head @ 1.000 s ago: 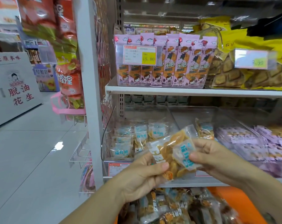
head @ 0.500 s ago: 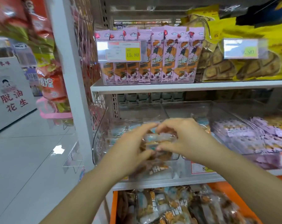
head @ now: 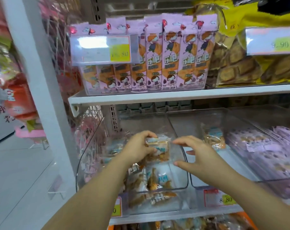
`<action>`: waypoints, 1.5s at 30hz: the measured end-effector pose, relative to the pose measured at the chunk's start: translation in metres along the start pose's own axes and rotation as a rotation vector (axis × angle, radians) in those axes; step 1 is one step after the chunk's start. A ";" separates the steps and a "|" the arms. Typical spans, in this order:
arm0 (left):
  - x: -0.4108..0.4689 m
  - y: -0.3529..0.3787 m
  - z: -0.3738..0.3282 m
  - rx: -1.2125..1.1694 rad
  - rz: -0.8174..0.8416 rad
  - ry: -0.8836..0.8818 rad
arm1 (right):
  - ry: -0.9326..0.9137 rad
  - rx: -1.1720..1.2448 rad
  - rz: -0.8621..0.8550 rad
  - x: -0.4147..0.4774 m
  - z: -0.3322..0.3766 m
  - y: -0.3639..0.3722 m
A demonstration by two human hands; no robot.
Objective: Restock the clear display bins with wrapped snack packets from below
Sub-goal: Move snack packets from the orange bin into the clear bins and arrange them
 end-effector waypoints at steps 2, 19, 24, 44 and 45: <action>0.009 0.008 0.010 0.012 0.034 -0.031 | -0.030 0.020 -0.008 0.001 -0.004 0.002; 0.022 0.013 0.008 0.469 0.440 -0.132 | -0.072 0.075 0.017 -0.003 -0.013 0.007; 0.018 0.022 0.008 0.512 0.230 -0.164 | -0.064 0.066 0.013 -0.003 -0.012 0.008; -0.003 0.012 -0.004 0.592 -0.159 -0.099 | -0.064 0.123 0.022 -0.006 -0.012 0.009; -0.006 0.010 -0.006 0.520 -0.172 -0.081 | -0.064 0.122 0.020 -0.006 -0.013 0.010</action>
Point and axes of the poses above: each hand's wrist, its own x-axis towards the middle knuckle, its own y-axis out of the palm, z = x × y, the point moved 4 cm from there along x, towards the middle knuckle, and after that the axes turned 3 degrees about -z, right-handed, at the moved point
